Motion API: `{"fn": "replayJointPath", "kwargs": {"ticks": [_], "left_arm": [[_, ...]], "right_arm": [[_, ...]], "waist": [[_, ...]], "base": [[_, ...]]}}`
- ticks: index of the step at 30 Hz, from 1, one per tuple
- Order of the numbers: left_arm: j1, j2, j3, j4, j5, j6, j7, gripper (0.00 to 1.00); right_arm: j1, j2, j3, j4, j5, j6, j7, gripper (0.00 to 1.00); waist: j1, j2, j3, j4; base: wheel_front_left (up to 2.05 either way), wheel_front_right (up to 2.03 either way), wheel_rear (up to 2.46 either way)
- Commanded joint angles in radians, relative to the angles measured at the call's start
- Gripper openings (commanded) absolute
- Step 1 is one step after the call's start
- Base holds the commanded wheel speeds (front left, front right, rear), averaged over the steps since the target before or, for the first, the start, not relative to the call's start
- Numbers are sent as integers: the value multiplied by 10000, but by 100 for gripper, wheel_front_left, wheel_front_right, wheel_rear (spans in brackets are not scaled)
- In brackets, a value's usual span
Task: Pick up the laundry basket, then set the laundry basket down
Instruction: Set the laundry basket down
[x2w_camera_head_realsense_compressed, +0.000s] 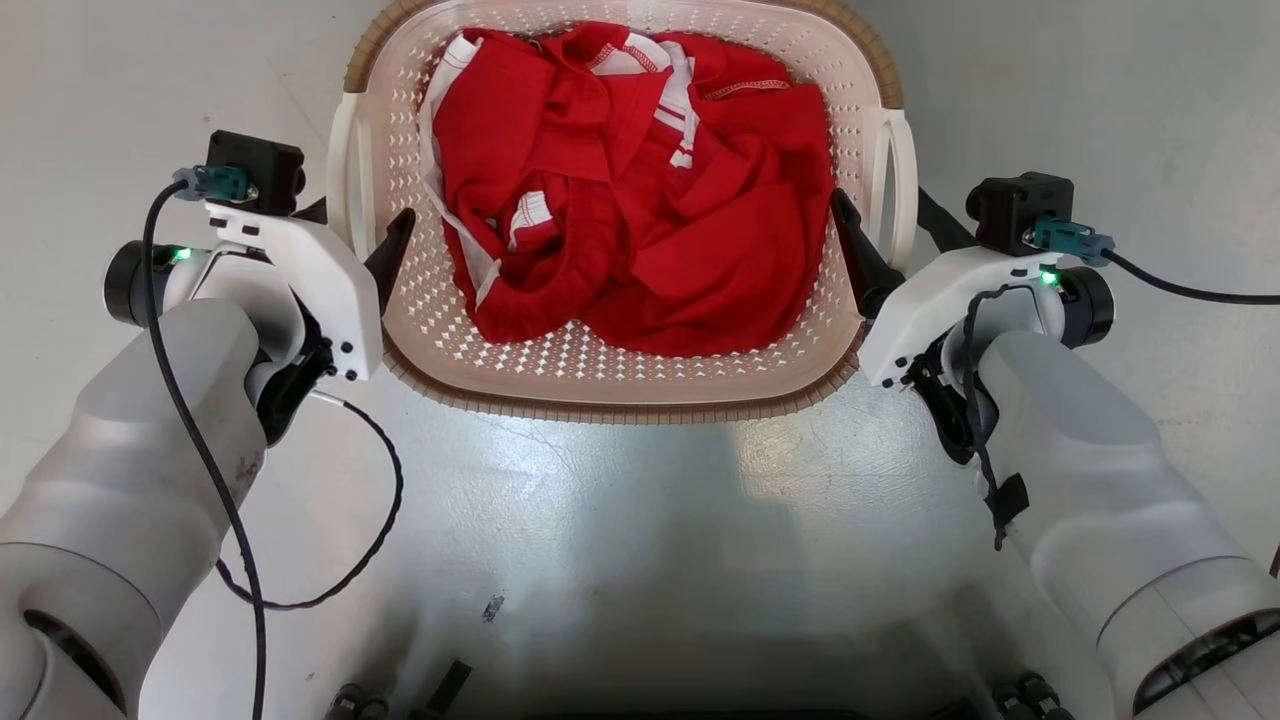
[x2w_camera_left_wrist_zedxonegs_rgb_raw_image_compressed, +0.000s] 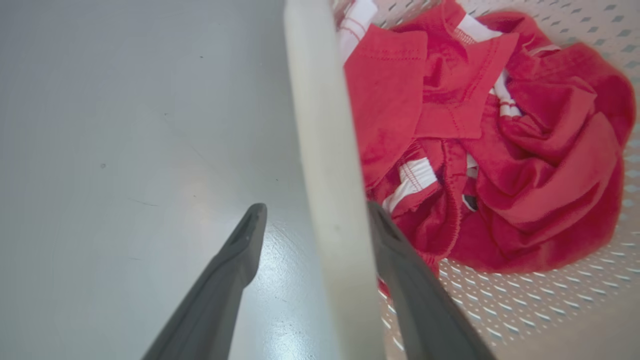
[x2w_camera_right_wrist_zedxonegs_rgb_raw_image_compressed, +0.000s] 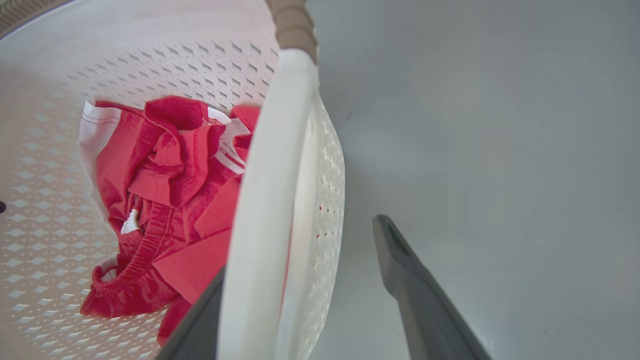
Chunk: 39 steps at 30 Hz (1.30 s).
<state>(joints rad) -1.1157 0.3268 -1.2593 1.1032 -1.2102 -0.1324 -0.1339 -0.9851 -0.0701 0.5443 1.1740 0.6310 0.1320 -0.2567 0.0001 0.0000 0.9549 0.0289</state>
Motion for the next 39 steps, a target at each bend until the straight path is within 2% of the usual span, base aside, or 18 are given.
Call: {"fn": "replayJointPath", "kwargs": {"ticks": [1, 24, 39], "left_arm": [[-14, 374, 156, -25, -123, 17, -83, 100], [43, 383, 115, -510, -471, 17, -52, 100], [28, 326, 106, -906, -700, 17, -271, 100]], "right_arm": [[555, 199, 76, -65, -143, -13, -51, 100], [501, 199, -41, -212, -330, -13, -51, 100], [455, 199, -692, -641, -1042, -13, -51, 100]], "waist": [[-1, 0, 6, 6], [-1, 0, -40, 92], [-1, 0, -157, 199]], "base": [[0, 0, 0], [0, 0, 0], [0, 0, 0]]}}
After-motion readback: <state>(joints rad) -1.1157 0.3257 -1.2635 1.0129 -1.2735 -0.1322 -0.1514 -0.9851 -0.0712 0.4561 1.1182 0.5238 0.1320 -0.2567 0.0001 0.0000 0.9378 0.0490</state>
